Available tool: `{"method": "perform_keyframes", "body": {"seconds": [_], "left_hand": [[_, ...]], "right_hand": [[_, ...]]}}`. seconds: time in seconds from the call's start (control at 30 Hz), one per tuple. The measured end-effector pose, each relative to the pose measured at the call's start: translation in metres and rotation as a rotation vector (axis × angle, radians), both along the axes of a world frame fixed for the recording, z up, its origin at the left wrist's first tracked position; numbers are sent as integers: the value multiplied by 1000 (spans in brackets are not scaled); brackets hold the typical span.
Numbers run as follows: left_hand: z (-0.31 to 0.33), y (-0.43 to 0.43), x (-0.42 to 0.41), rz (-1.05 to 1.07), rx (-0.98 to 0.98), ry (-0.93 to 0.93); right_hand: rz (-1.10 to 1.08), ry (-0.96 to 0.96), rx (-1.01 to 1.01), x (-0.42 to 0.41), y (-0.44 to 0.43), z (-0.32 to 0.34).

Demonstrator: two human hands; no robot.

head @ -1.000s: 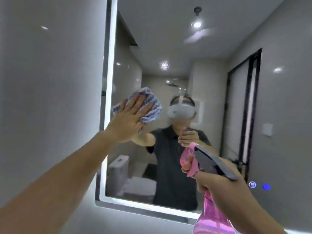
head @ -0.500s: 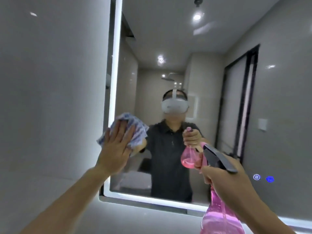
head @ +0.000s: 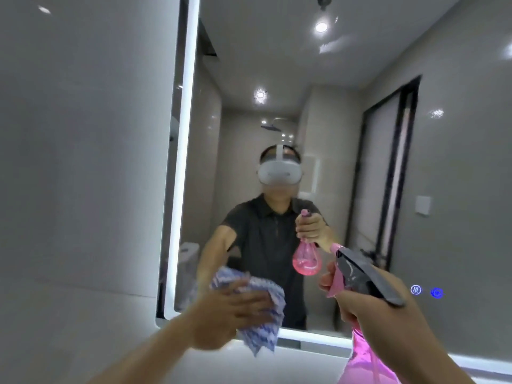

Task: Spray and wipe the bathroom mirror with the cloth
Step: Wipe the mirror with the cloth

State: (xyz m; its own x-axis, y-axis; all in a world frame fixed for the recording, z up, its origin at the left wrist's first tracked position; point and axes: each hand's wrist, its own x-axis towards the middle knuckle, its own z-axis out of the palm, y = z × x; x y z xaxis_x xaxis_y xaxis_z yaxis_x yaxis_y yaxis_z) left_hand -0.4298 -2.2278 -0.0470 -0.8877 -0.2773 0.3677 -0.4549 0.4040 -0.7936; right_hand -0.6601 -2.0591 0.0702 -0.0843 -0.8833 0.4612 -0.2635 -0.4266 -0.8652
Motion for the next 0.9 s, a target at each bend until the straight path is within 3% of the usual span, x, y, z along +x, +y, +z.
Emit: {"method": "perform_keyframes", "body": {"seconds": [0.07, 0.17, 0.27, 0.33, 0.37, 0.47, 0.53, 0.6, 0.7, 0.77, 0.83, 0.9], "left_hand": [[55, -2, 21, 63, -1, 219], [137, -10, 43, 117, -92, 733], [137, -12, 35, 221, -132, 965], [77, -12, 16, 330, -47, 971], [35, -8, 4, 359, 24, 871], [-63, 5, -9, 152, 11, 263], [-48, -2, -13, -46, -29, 123], [13, -13, -25, -131, -105, 277], [135, -25, -60, -59, -190, 789], [192, -24, -89, -38, -148, 989], [204, -19, -122, -64, -144, 983], [170, -20, -149, -113, -213, 748]], "right_hand": [[3, 44, -20, 1, 0, 0], [20, 71, -47, 5, 0, 1], [15, 78, -56, 3, -3, 0], [3, 40, -40, -2, -2, -2], [-12, 27, -27, -5, -2, -5], [-65, 33, 46, -12, 2, -14], [-118, 48, 65, -25, 4, -17], [-178, 21, 43, -40, 7, -15], [-230, 91, -25, -61, 14, -8], [-256, 109, -39, -74, 22, -6], [-249, 79, -12, -87, 33, -4], [-220, 67, 17, -101, 41, -5]]}}
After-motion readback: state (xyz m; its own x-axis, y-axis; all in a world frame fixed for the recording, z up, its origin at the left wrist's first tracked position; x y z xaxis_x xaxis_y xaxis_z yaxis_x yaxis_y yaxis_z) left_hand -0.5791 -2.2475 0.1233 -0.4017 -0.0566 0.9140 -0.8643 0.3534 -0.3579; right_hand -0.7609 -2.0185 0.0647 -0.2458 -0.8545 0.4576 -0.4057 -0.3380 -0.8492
